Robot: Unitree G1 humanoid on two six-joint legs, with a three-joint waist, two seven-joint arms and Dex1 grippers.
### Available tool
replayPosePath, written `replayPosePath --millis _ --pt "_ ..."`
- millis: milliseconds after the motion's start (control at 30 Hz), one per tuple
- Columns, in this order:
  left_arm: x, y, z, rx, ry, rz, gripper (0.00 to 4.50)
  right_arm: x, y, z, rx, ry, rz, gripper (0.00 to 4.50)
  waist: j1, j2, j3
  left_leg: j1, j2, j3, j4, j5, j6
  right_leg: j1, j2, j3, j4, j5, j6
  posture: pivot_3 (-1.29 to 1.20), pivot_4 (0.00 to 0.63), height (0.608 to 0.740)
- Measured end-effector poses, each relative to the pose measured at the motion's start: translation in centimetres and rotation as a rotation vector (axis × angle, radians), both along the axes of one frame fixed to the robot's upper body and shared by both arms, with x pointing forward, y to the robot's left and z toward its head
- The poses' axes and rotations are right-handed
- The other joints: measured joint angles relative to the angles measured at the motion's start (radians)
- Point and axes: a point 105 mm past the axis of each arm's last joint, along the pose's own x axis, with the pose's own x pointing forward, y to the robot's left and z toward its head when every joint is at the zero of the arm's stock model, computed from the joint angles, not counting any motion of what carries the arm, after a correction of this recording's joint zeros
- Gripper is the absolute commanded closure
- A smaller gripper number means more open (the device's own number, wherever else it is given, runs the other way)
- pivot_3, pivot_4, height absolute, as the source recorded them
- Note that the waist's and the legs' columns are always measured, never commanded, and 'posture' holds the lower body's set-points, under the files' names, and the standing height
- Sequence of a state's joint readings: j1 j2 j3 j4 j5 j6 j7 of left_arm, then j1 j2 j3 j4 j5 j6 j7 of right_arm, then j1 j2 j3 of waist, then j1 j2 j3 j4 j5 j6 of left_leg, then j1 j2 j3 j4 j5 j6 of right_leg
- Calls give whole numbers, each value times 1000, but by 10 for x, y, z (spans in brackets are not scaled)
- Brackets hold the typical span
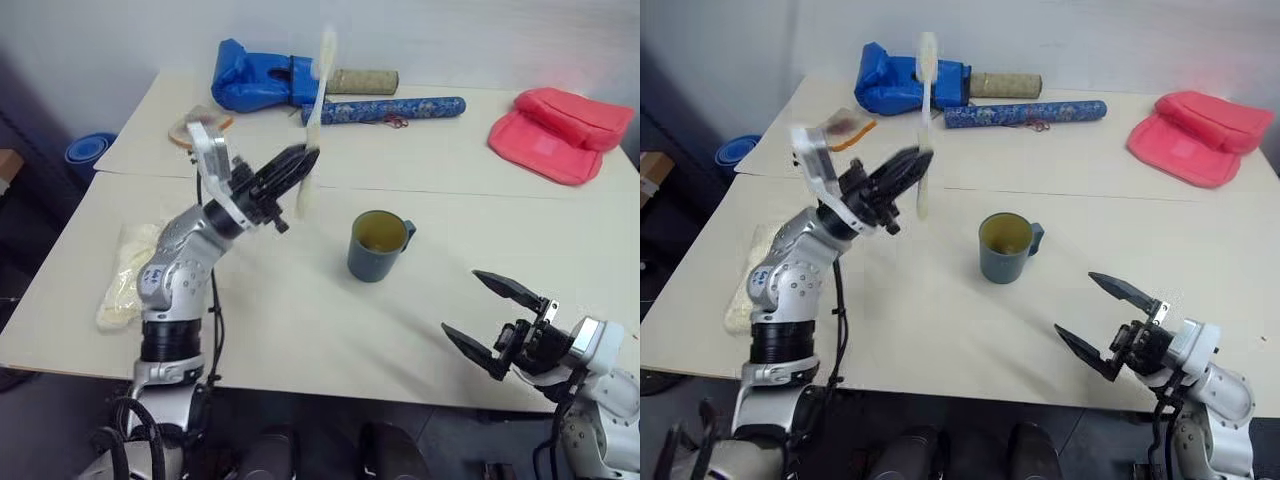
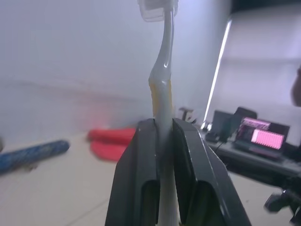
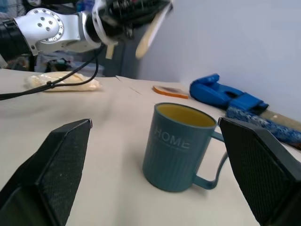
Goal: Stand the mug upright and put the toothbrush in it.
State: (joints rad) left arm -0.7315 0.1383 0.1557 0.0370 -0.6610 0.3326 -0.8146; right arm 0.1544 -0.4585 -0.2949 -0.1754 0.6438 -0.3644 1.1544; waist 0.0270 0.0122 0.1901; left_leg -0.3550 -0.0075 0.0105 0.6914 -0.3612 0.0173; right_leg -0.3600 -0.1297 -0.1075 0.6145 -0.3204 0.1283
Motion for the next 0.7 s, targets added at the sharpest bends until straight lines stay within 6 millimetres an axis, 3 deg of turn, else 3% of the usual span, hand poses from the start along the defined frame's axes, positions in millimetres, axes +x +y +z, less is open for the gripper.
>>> replayPosePath --millis 133,300,400,533,600,700 --pt "5 -43 -20 -13 0 -112 4387 4 3 6 -8 -26 -25 0 0 0 0 0 0 1 0 0 1 0 1 0 -2 1 1 0 150 740" --pt "18 -74 -53 10 21 -90 4387 8 5 11 -8 -46 -51 0 -2 0 0 0 0 3 -2 0 1 -1 2 0 -3 1 1 0 150 740" --pt "20 -83 -70 36 26 -80 3302 10 8 17 -11 -69 -60 0 -1 -1 0 0 1 3 -2 0 1 -1 2 0 -3 1 1 0 150 740" --pt "23 -75 -70 46 -6 -33 2368 13 8 20 -11 -69 -70 0 -1 -1 1 -1 1 2 -2 0 1 -2 1 0 -3 1 1 0 150 740" --pt "21 -59 -68 77 -48 6 2368 14 7 22 -30 -72 -67 0 -6 -1 0 0 2 3 -4 0 1 -2 1 1 -3 1 1 0 150 740" --pt "16 -17 -69 178 -84 83 2368 18 1 20 -77 -52 -59 0 -13 -1 0 1 3 2 -6 1 0 -2 2 1 -3 1 1 0 150 740"
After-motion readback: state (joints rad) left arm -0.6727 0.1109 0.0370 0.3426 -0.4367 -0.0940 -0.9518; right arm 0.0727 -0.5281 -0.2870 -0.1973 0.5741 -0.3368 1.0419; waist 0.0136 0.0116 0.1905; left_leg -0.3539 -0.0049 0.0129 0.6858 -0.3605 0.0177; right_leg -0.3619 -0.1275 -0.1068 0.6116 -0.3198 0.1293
